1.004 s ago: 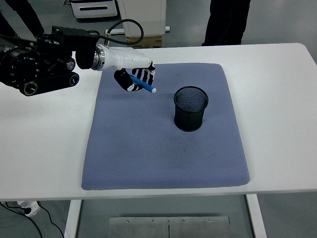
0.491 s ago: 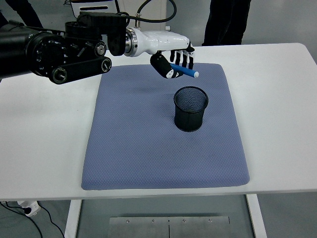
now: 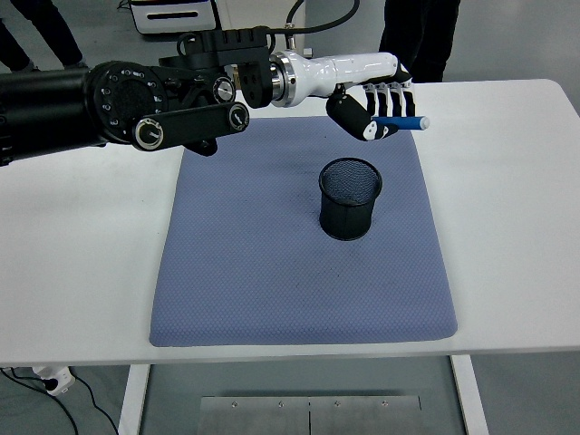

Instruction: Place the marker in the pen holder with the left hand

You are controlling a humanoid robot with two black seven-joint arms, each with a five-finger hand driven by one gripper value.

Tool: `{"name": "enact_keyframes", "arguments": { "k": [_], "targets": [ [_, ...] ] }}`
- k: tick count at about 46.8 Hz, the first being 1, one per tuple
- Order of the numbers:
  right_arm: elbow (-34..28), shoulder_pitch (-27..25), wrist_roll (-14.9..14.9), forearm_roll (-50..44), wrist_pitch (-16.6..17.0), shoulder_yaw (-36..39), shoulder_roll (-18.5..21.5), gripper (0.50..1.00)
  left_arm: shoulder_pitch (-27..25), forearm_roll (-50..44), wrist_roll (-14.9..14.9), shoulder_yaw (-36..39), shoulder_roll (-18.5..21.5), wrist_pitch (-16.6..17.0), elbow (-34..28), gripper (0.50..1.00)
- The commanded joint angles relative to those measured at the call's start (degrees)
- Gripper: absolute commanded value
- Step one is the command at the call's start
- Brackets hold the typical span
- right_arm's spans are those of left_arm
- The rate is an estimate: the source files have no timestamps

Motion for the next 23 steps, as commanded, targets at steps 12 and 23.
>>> {"name": "enact_keyframes", "arguments": {
  "k": [12,23],
  "targets": [
    [0.01,-0.04,0.00,-0.01,0.00,0.00,0.00,1.000,2.42,-10.46,-0.07,-1.89,-1.63,0.18,-0.34,0.500],
    [0.01,-0.04,0.00,-0.01,0.00,0.00,0.00,1.000,4.00,-17.49,-0.07,-1.80,-1.80,-0.09,-1.04,0.500]
  ]
}}
